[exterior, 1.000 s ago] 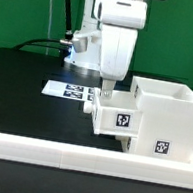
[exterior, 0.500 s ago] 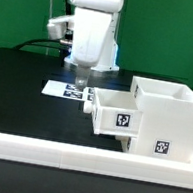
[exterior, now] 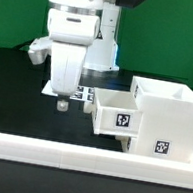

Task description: Assemble drawer

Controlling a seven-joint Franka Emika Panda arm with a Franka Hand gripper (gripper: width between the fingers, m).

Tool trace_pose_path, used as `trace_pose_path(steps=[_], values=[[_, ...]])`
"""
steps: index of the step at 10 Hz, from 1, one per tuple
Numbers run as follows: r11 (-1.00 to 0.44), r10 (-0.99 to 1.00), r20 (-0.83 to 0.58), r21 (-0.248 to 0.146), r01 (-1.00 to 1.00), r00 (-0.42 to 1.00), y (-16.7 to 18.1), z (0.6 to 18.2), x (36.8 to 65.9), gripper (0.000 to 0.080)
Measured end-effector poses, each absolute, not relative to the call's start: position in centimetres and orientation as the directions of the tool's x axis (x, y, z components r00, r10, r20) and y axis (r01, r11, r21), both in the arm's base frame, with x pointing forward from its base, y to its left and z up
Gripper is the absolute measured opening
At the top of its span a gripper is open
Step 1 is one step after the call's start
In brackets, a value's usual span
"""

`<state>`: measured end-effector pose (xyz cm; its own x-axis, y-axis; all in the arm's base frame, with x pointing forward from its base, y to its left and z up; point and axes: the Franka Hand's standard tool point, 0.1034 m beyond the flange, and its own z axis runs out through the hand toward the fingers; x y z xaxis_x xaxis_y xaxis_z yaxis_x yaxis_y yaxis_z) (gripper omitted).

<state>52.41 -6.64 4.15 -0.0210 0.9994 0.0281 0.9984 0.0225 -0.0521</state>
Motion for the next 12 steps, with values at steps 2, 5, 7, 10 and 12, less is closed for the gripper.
trace_pose_path(steps=[2, 5, 7, 10, 12], values=[[0.018, 0.999, 0.031, -0.057, 0.998, -0.016, -5.8, 3.9, 52.4, 0.0649], [0.004, 1.000, 0.031, -0.058, 0.998, -0.002, -3.5, 4.1, 52.6, 0.0649], [-0.027, 0.999, 0.032, -0.060, 0.998, 0.029, -1.3, 4.2, 52.8, 0.0649], [-0.034, 0.999, 0.036, -0.056, 0.998, 0.036, 2.2, 4.4, 53.0, 0.0649], [-0.047, 0.998, 0.034, -0.055, 0.997, 0.049, 2.4, 4.5, 53.0, 0.0649]])
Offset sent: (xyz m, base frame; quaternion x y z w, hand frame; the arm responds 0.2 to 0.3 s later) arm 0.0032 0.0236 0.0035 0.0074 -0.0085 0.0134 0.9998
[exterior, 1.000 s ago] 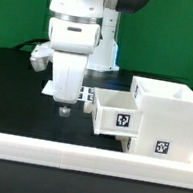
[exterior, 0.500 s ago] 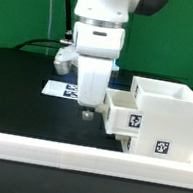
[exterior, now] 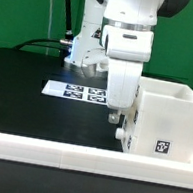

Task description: Assemble drawer

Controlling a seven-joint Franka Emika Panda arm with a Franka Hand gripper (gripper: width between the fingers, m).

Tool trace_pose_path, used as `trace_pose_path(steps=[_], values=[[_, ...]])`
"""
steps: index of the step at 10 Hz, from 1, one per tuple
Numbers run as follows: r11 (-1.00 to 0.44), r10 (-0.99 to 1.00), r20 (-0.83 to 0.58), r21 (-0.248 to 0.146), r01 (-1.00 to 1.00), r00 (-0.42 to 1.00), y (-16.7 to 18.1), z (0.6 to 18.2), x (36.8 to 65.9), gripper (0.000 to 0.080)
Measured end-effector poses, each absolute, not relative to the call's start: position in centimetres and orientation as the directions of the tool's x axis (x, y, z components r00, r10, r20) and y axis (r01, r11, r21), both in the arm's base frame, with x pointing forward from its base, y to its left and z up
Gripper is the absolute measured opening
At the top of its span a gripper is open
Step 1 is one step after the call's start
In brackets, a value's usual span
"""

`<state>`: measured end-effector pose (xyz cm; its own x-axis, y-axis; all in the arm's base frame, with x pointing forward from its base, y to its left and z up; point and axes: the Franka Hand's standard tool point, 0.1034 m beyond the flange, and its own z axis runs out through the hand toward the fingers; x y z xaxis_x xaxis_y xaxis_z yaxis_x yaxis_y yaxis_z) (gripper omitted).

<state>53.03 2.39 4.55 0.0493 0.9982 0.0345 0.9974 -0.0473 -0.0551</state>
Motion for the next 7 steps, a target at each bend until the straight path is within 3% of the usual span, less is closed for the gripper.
trace_pose_path(steps=[4, 7], values=[[-0.034, 0.999, 0.028, -0.040, 0.999, 0.035, -0.8, 5.1, 53.4, 0.0649], [-0.040, 0.999, 0.028, -0.035, 0.999, 0.041, -1.2, 5.3, 53.5, 0.0649]])
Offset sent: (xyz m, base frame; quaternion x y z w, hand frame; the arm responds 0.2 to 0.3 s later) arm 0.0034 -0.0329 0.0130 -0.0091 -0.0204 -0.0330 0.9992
